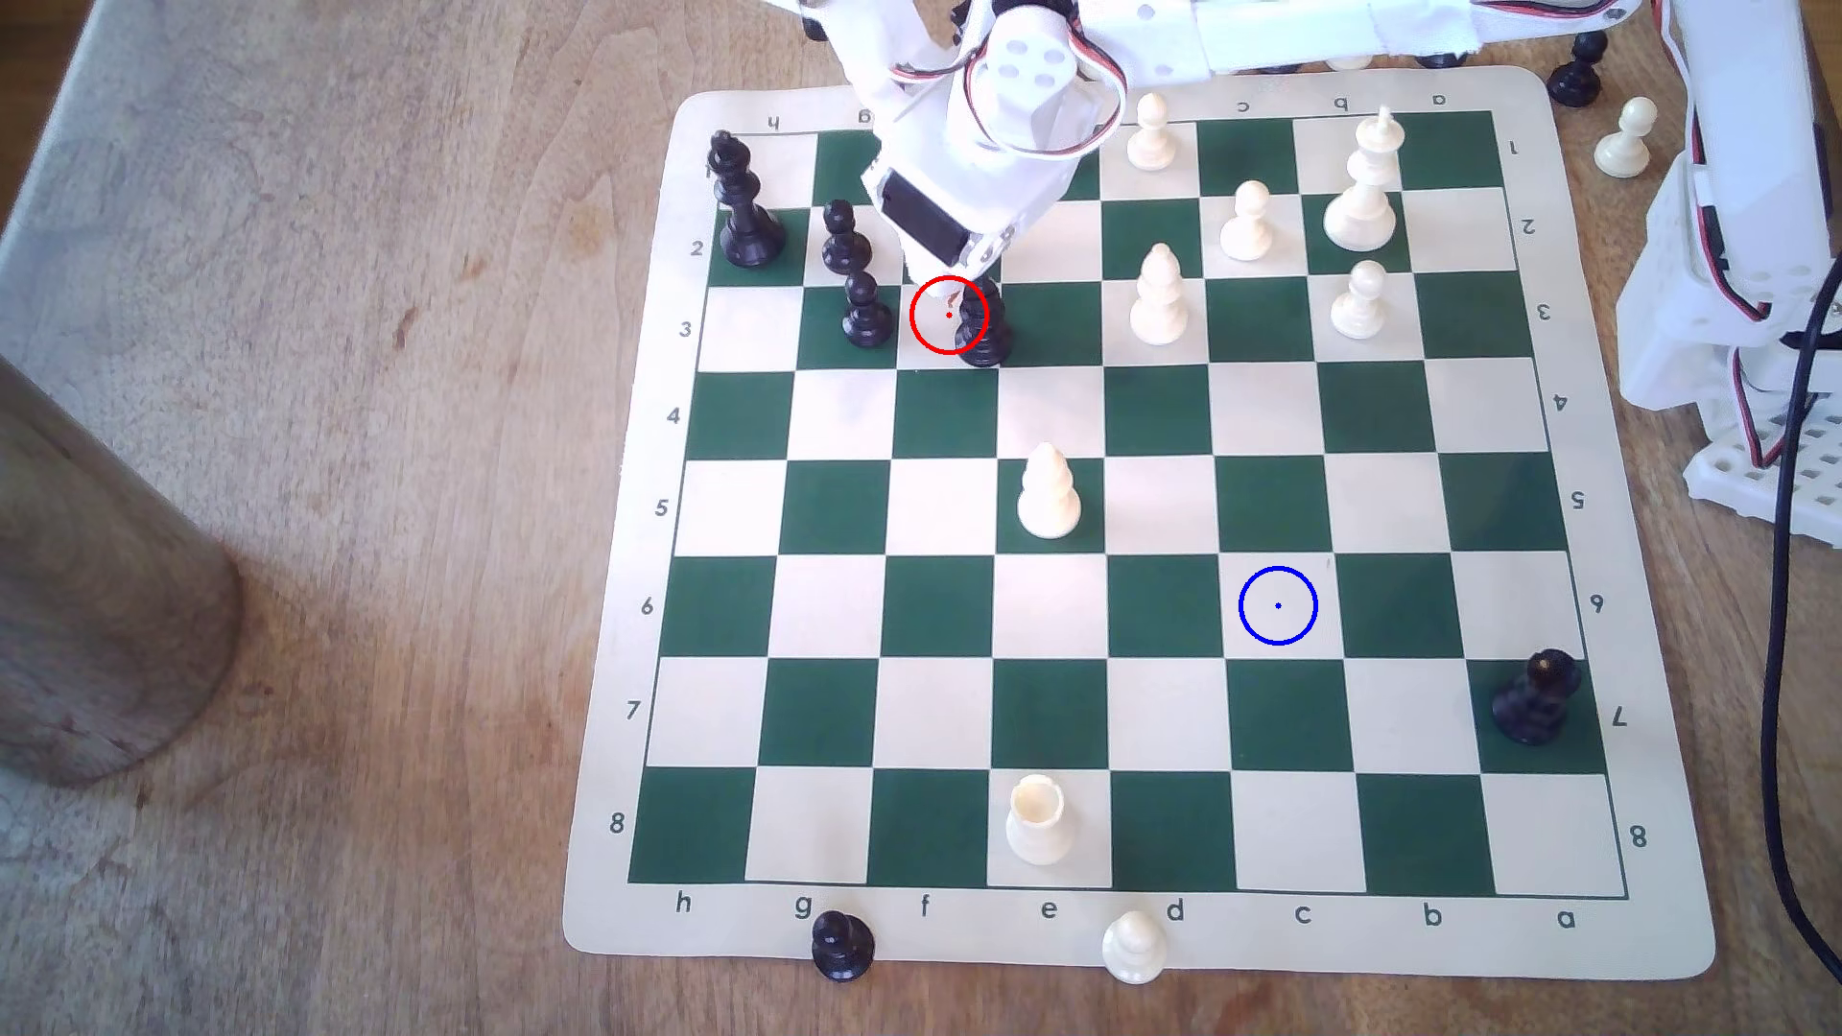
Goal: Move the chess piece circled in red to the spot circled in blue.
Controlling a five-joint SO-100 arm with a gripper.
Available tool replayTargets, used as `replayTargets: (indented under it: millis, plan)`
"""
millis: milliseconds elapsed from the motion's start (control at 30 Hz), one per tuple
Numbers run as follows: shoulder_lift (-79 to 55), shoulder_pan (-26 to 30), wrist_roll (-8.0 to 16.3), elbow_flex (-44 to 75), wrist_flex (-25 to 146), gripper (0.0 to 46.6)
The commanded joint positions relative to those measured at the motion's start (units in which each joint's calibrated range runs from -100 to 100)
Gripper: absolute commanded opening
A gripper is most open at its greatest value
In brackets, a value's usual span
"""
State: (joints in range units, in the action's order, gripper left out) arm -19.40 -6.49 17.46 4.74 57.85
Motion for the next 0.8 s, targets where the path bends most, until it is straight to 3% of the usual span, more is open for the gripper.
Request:
replayTargets:
  millis: [0, 67, 200, 300, 767]
  plan:
    - [4.03, -0.35, 0.20, 4.32, -0.19, 0.4]
    - [4.29, -0.67, 0.29, 4.32, -0.27, 1.9]
    - [4.12, -1.37, 1.07, 4.32, -0.35, 17.1]
    - [4.37, -1.61, 0.88, 4.32, 1.04, 21.4]
    - [8.53, 0.04, 1.03, 3.87, 6.03, 18.3]
